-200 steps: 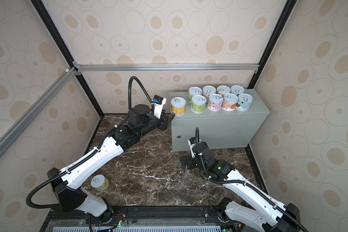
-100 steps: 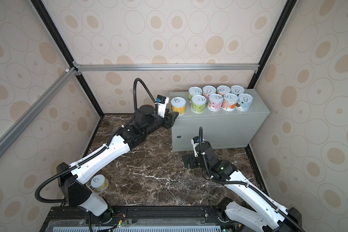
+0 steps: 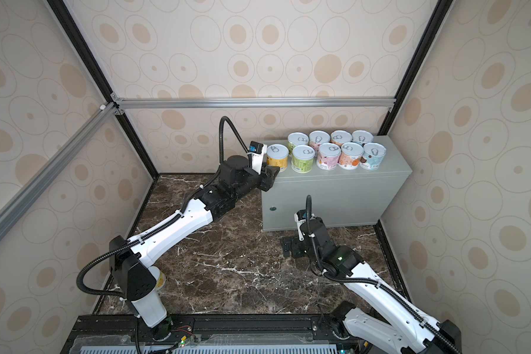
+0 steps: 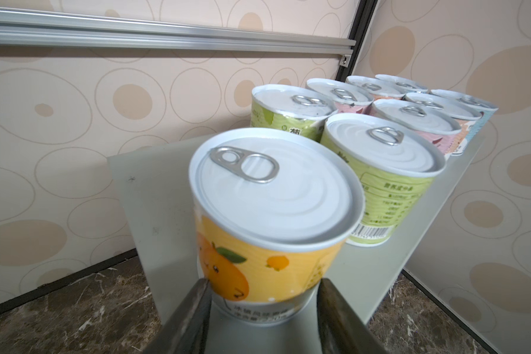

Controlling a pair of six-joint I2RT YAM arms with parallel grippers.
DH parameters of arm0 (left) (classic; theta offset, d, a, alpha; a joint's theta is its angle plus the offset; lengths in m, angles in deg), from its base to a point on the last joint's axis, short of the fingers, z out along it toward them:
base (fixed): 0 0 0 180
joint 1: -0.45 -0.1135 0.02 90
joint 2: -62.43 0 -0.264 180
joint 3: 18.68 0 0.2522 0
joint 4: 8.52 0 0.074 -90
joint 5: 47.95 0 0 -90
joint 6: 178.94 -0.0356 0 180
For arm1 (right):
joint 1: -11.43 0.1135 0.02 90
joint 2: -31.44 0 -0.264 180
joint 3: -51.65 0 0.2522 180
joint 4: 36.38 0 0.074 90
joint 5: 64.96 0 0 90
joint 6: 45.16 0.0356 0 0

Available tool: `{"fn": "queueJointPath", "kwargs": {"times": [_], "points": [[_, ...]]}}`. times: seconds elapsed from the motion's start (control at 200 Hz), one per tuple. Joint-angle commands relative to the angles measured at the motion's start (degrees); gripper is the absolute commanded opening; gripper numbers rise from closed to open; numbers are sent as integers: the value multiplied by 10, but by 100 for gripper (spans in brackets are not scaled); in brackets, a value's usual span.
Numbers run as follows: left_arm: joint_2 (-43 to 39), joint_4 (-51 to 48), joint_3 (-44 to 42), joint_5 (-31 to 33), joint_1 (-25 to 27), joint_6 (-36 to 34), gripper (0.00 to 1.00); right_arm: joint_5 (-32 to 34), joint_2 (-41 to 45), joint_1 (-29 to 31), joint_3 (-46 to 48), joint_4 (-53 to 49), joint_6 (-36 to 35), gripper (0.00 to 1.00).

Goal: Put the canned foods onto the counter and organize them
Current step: 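Lower the yellow can beside the green cans while the right gripper shifts nearer the cabinet, then open the left gripper to release the yellow can on the cabinet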

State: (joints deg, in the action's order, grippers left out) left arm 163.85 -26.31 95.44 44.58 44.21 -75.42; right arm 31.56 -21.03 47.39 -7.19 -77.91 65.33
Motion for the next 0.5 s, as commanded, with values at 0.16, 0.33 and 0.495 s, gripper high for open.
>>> {"fn": "queueJointPath", "kwargs": {"times": [0.16, 0.33, 0.495], "points": [[36, -18, 73, 22, -12, 10, 55, -4, 2, -11, 8, 13, -4, 99], [46, -19, 82, 43, -20, 26, 55, -11, -3, -15, 8, 17, -5, 99], [47, -19, 81, 60, -27, 40, 56, -16, -7, -16, 8, 19, -5, 99]]}}
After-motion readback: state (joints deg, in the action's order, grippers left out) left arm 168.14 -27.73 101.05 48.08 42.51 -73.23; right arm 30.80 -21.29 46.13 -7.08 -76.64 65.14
